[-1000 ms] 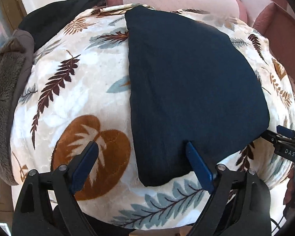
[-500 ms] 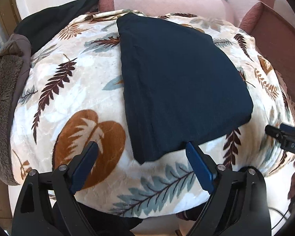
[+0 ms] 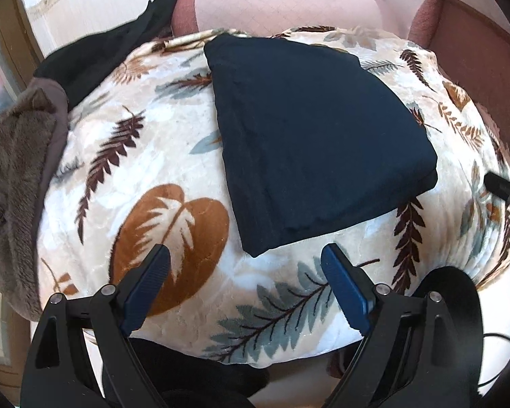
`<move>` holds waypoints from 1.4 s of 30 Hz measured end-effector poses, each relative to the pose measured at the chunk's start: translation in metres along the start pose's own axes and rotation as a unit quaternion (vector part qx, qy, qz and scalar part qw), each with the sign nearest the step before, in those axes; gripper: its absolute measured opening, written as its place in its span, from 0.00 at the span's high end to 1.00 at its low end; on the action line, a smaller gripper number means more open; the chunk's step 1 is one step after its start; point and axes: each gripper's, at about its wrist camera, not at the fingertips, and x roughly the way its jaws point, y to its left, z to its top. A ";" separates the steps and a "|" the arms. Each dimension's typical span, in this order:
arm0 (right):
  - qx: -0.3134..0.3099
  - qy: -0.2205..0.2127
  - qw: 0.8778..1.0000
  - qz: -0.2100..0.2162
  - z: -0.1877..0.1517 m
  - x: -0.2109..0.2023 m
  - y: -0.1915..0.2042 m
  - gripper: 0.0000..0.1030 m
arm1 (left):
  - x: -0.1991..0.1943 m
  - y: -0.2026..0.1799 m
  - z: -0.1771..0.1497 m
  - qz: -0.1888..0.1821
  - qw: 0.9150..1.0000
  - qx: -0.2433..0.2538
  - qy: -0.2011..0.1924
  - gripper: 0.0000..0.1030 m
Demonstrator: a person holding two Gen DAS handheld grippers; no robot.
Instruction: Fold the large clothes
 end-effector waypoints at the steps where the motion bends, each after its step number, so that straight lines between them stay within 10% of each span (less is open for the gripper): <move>1: 0.000 -0.003 1.000 -0.001 0.001 -0.001 -0.001 0.00 | -0.001 -0.002 -0.001 0.003 1.000 0.004 -0.001 0.11; 42: -0.007 0.001 1.000 0.016 -0.004 -0.005 0.003 0.00 | -0.013 -0.017 0.007 -0.041 0.999 -0.017 0.008 0.11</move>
